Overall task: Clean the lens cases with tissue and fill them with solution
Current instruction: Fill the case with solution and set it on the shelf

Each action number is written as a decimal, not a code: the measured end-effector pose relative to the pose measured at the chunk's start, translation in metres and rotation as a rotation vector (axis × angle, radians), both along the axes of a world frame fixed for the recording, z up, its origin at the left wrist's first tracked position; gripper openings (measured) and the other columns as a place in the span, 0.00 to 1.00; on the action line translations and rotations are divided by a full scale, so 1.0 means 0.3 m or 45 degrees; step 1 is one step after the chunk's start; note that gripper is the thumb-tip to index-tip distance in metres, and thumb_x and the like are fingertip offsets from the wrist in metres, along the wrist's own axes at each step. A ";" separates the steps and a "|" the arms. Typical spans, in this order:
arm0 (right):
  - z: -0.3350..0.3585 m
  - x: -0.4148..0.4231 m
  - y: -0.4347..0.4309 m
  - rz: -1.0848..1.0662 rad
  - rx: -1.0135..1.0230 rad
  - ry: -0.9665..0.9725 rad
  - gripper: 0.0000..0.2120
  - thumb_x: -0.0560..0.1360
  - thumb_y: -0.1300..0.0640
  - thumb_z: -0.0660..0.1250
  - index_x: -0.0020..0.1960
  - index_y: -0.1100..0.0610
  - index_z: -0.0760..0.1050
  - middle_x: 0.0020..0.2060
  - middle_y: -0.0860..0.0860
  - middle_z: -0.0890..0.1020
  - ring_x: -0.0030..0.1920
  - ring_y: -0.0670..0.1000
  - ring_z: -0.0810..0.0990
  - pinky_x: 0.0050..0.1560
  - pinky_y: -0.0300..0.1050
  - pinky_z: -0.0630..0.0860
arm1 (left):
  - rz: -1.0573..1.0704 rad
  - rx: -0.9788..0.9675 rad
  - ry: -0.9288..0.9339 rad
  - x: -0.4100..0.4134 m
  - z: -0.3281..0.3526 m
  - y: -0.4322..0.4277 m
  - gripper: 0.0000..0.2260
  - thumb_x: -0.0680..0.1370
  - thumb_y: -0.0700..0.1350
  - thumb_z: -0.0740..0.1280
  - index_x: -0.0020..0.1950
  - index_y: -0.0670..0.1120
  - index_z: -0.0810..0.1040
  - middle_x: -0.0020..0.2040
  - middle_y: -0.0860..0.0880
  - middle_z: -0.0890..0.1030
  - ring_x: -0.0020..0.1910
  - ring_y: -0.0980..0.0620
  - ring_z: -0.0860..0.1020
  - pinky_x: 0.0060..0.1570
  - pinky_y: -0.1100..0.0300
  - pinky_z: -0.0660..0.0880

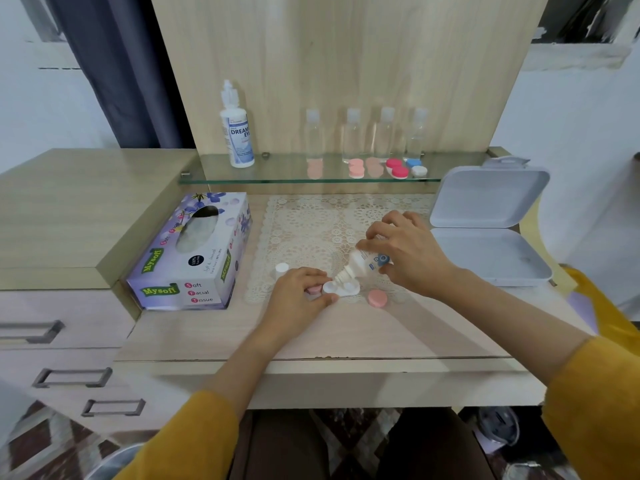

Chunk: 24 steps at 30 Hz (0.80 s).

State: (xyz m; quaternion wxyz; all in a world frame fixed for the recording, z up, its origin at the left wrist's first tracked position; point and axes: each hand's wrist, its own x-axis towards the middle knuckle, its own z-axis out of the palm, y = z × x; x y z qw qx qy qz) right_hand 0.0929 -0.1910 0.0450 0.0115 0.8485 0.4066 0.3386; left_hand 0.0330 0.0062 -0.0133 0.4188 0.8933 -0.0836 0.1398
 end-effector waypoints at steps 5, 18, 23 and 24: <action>-0.003 0.001 0.005 -0.002 -0.019 0.003 0.26 0.44 0.60 0.82 0.41 0.51 0.83 0.35 0.48 0.80 0.37 0.56 0.79 0.40 0.53 0.74 | -0.001 0.005 0.014 0.003 -0.002 0.001 0.13 0.70 0.45 0.73 0.53 0.45 0.82 0.56 0.50 0.79 0.55 0.53 0.76 0.57 0.59 0.72; 0.000 -0.011 0.004 -0.063 -0.004 0.141 0.25 0.48 0.61 0.81 0.44 0.53 0.83 0.38 0.50 0.81 0.40 0.58 0.79 0.45 0.56 0.73 | 0.006 0.026 0.011 0.004 -0.006 0.002 0.13 0.70 0.46 0.73 0.53 0.45 0.82 0.55 0.50 0.80 0.54 0.52 0.76 0.57 0.58 0.71; 0.013 -0.023 -0.034 -0.164 0.030 0.375 0.23 0.64 0.60 0.75 0.59 0.53 0.78 0.52 0.51 0.79 0.55 0.59 0.73 0.56 0.54 0.63 | 0.018 0.013 -0.040 -0.008 0.004 -0.002 0.12 0.69 0.43 0.74 0.51 0.44 0.82 0.51 0.50 0.81 0.52 0.53 0.76 0.55 0.58 0.71; 0.018 -0.024 -0.041 -0.179 0.032 0.384 0.23 0.65 0.60 0.75 0.60 0.53 0.77 0.53 0.51 0.79 0.55 0.59 0.73 0.56 0.54 0.62 | 0.027 0.007 -0.041 -0.010 0.007 -0.004 0.12 0.69 0.43 0.74 0.51 0.43 0.81 0.50 0.50 0.81 0.51 0.53 0.76 0.54 0.59 0.71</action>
